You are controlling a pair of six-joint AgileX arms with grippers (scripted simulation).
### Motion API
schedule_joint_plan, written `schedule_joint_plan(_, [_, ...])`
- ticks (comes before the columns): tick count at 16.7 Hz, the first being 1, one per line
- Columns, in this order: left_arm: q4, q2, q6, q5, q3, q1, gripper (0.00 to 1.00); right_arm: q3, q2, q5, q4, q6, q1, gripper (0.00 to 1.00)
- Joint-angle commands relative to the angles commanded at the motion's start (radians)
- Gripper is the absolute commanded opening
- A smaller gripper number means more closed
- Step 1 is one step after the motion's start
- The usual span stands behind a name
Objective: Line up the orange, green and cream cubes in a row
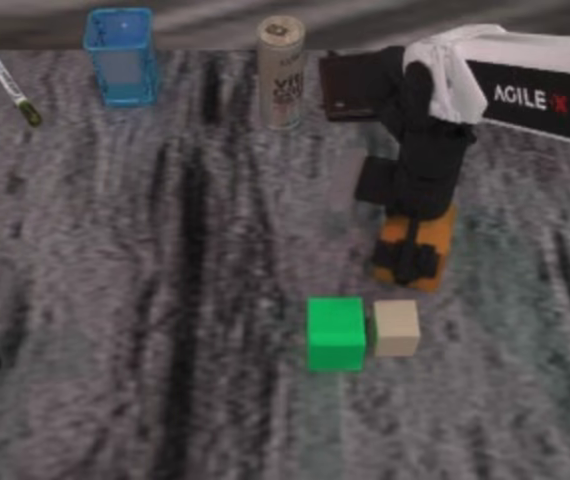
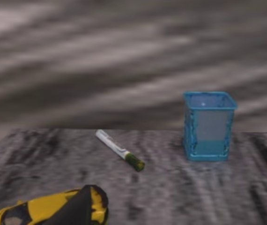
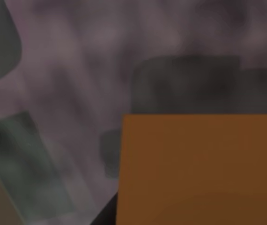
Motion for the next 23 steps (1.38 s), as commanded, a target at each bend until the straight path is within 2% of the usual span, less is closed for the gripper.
schedule_joint_plan(6, [0.0,0.0,0.0,0.0,0.0,0.0,1.0,0.12,-0.055,0.0,-0.176,0.001,0.005,0.0])
schedule_joint_plan(13, [0.0,0.0,0.0,0.0,0.0,0.0,1.0,0.144,-0.048,-0.001,-0.2,0.005,0.01,0.0])
schedule_joint_plan(17, [0.0,0.0,0.0,0.0,0.0,0.0,1.0,0.299,0.044,0.0,-0.29,0.025,0.098,0.0])
schedule_joint_plan(23, [0.0,0.0,0.0,0.0,0.0,0.0,1.0,0.755,0.251,0.001,-0.505,0.092,0.306,0.0])
